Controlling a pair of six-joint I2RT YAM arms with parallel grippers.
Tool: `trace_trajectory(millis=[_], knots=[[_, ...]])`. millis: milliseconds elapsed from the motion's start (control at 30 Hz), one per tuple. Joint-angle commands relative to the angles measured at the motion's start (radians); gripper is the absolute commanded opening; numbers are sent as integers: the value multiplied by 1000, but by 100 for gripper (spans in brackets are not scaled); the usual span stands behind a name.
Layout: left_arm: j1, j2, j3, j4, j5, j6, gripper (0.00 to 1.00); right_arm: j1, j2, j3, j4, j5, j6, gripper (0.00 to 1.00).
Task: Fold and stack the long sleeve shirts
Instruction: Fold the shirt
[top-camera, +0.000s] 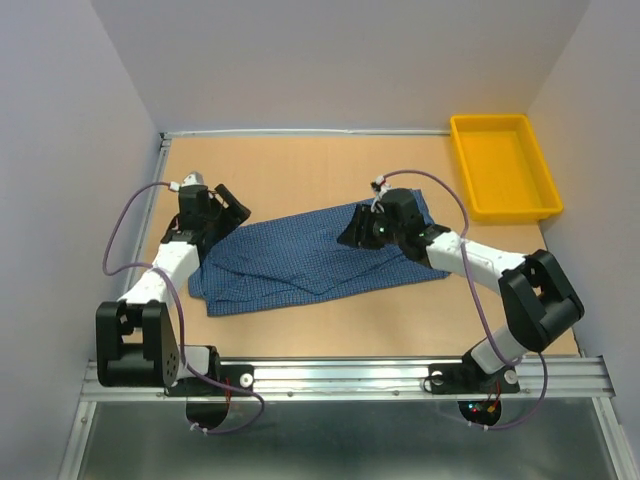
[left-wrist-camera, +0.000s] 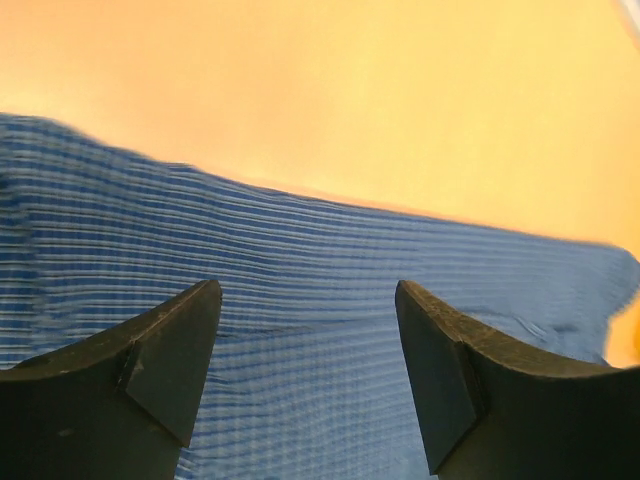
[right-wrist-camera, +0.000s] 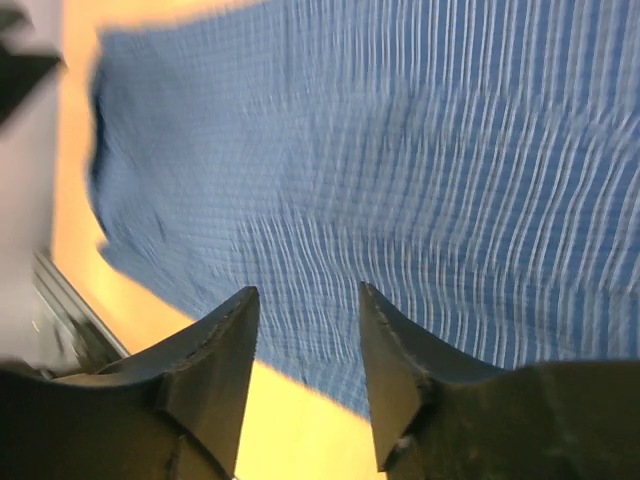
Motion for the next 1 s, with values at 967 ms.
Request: trace_trajectory(millis=[967], knots=[[-114,21,-45,-3,-122,-120,80,-429,-4,41,-123,284,-243,54]])
